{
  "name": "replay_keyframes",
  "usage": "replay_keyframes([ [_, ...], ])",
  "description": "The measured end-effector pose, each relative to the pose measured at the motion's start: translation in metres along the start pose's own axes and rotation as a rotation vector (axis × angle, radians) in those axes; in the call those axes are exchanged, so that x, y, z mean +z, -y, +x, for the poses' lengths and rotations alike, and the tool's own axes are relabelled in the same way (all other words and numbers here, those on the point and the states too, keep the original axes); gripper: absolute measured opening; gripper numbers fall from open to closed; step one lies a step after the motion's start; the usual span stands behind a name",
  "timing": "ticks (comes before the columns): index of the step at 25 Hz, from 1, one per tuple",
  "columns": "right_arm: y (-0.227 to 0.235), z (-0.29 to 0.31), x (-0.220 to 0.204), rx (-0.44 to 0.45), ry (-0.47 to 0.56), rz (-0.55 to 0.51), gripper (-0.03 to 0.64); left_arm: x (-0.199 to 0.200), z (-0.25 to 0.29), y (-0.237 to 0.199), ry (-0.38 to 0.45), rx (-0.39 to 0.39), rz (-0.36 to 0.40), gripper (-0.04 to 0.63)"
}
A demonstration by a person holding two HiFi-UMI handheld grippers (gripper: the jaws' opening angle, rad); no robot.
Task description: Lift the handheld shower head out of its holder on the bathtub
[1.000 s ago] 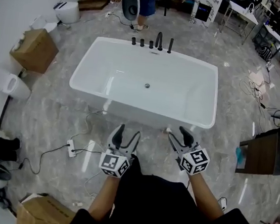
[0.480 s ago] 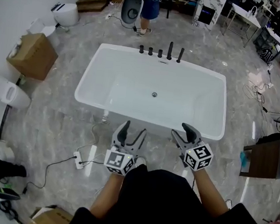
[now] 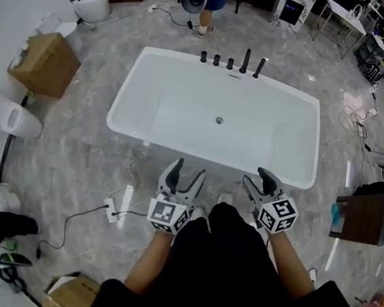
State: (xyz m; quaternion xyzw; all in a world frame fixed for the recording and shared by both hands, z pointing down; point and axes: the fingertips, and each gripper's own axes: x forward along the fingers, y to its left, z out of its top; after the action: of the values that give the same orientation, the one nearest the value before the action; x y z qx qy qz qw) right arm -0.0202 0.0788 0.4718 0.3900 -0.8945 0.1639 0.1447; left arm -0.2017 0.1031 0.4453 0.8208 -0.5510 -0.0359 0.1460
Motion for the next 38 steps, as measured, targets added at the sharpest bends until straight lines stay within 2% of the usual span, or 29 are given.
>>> replay_keyframes([
  [3,-0.008,0.012,-0.002,0.002,-0.018,-0.001,0.199,-0.007,0.0,-0.01,-0.006,0.002,-0.028,0.273],
  [8,-0.019,0.035,0.005,0.034,-0.024,-0.008,0.199,-0.003,-0.001,-0.022,-0.006,0.006,-0.029,0.273],
  [17,0.007,0.049,0.025,0.01,0.05,-0.004,0.199,0.0,0.022,-0.033,-0.013,0.011,0.001,0.278],
  [24,0.06,0.057,0.028,-0.051,0.063,0.051,0.199,0.003,0.069,-0.028,-0.039,-0.015,0.036,0.278],
  [32,0.142,0.062,0.041,-0.087,0.055,0.083,0.199,0.009,0.153,-0.006,-0.067,-0.043,0.071,0.278],
  [38,0.205,0.082,0.054,-0.11,0.062,0.066,0.199,0.007,0.205,-0.005,-0.069,-0.052,0.091,0.278],
])
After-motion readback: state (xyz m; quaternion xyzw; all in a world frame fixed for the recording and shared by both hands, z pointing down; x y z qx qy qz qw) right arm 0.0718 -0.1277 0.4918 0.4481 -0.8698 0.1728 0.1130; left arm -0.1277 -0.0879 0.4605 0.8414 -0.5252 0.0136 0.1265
